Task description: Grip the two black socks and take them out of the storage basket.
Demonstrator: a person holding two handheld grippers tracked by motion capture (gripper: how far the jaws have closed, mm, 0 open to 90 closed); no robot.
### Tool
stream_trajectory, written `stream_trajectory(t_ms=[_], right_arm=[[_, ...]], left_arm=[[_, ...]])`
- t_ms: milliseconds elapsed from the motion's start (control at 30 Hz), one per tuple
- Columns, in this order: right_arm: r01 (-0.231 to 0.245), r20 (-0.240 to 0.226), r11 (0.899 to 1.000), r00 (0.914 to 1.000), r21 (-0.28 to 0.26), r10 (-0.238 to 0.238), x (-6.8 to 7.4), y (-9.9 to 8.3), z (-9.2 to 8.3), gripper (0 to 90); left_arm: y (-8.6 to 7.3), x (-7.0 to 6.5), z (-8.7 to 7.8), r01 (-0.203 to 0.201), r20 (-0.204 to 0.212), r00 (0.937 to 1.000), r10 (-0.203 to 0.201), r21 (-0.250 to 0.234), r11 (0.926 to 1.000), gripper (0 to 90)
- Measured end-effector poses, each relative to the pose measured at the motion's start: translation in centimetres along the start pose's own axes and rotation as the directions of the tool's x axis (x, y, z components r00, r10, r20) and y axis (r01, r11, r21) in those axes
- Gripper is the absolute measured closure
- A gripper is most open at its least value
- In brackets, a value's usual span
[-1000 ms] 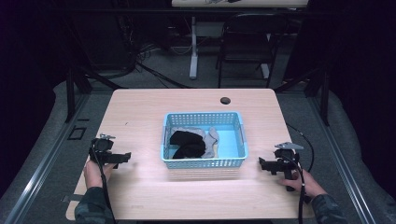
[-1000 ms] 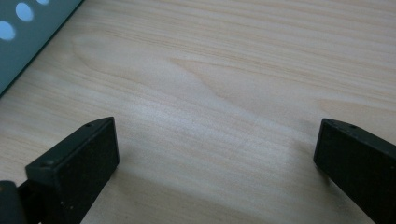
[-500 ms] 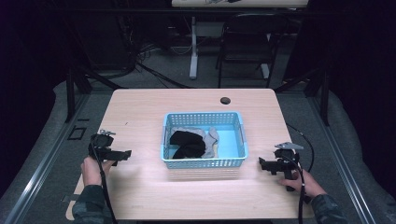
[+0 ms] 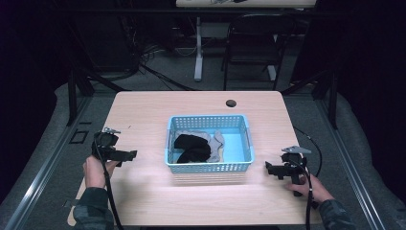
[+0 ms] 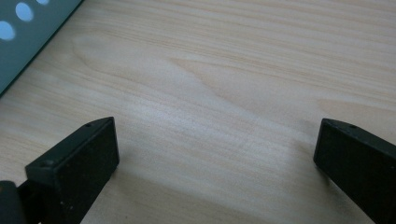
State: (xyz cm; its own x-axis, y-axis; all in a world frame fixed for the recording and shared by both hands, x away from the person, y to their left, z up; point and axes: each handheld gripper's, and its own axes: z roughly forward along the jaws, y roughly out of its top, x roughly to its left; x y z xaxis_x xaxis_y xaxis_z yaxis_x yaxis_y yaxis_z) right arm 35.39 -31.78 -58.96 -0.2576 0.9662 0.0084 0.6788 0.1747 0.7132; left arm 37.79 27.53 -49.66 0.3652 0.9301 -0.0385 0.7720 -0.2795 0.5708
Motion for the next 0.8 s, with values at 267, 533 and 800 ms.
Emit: stream_trajectory(t_ms=[267, 533, 800], right_arm=[[0.0, 0.0, 1.0, 1.0, 0.0, 0.0, 0.0, 0.0, 0.0, 0.0], [0.0, 0.0, 1.0, 1.0, 0.0, 0.0, 0.0, 0.0, 0.0, 0.0], [0.0, 0.0, 1.0, 1.0, 0.0, 0.0, 0.0, 0.0, 0.0, 0.0]], left_arm=[[1.9, -1.5, -1.2, -0.042, 0.043, 0.9982, 0.042, -0.002, 0.9991, 0.0], [3.8, -2.5, -2.1, -0.066, 0.101, 0.9926, 0.068, -0.03, 0.9974, 0.0], [6.2, -4.1, -2.7, -0.119, 0.138, 0.9826, 0.125, -0.047, 0.9918, 0.0]])
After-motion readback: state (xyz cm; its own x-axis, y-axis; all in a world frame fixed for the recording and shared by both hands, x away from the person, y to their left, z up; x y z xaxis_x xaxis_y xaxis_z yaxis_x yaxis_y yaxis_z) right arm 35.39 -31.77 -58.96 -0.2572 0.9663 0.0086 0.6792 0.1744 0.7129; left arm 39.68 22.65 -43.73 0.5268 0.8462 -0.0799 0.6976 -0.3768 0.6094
